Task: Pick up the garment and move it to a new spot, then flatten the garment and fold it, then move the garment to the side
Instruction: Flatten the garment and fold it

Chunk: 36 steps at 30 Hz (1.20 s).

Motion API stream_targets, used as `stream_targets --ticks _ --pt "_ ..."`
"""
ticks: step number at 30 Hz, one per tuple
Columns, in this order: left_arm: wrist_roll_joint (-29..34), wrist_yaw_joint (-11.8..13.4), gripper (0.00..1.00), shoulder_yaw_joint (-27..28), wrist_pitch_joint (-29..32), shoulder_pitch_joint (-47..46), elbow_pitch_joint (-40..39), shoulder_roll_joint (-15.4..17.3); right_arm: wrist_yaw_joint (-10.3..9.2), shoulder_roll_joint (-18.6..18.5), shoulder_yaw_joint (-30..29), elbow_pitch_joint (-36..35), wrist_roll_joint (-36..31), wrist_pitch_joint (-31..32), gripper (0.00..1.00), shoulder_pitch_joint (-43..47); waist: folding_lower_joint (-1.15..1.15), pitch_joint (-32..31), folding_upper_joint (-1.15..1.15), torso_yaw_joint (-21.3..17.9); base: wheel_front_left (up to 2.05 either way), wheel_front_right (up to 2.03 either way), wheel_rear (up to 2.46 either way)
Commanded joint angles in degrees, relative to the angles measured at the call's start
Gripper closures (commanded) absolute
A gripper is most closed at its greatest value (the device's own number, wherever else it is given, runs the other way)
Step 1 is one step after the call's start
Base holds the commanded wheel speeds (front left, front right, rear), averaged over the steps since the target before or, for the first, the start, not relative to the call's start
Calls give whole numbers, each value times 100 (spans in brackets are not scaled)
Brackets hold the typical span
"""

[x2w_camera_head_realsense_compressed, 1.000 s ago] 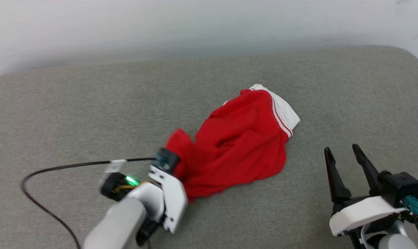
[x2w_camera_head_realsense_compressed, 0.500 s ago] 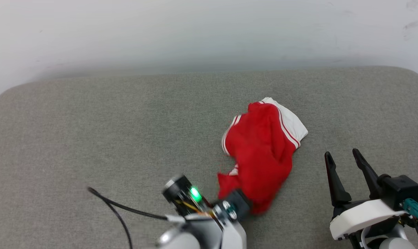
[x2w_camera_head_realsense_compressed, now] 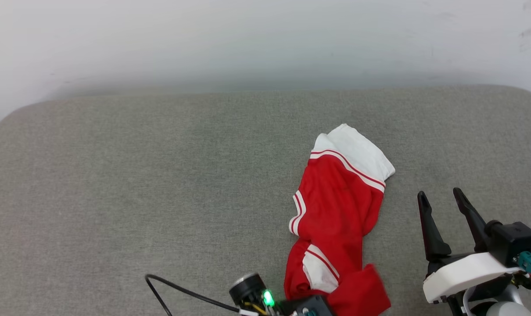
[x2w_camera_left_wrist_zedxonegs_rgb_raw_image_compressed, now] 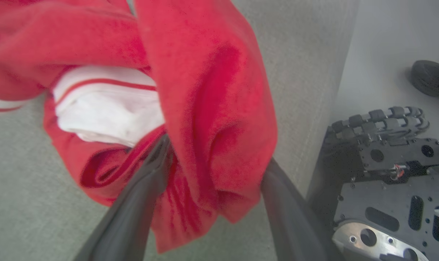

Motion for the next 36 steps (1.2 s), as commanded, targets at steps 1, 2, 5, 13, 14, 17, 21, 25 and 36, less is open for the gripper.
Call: stream_targets --ticks 1,2,5,13,14,17,21,25,36 --pt "12 94 0 104 -195 -120 -107 -35 -2 1 -17 -15 -40 4 0 75 0 -75 0 56 0 0 0" --pt "33 160 0 151 -318 -124 -187 -31 -2 1 -31 -13 -41 7 0 96 0 -118 0 80 0 0 0" --pt "-17 398 0 381 -652 -94 -485 -1 -2 1 -59 -4 -32 1 0 146 0 -259 0 146 0 0 0" --pt "-334 836 0 1047 -767 -193 -868 230 -2 1 -57 -41 14 41 0 233 0 -428 0 195 0 0 0" --pt "-440 858 0 1152 -778 -214 -883 227 -2 1 -43 -52 8 41 0 230 0 -422 0 181 0 0 0" --pt "-624 857 0 1356 -664 -340 -819 299 -3 0 -48 -107 -33 83 0 227 0 -351 0 133 0 0 0" --pt "-908 559 0 1366 -157 -581 -711 332 -2 0 -67 -194 -58 104 0 214 0 -168 0 78 0 0 0" --pt "-1124 278 0 1194 413 -743 -623 340 -2 1 -74 -233 -58 111 0 152 0 -3 0 36 0 0 0" --pt "-1778 -60 0 443 1628 -1126 -266 406 -2 1 0 -157 6 11 0 -93 0 509 0 -139 0 0 0"
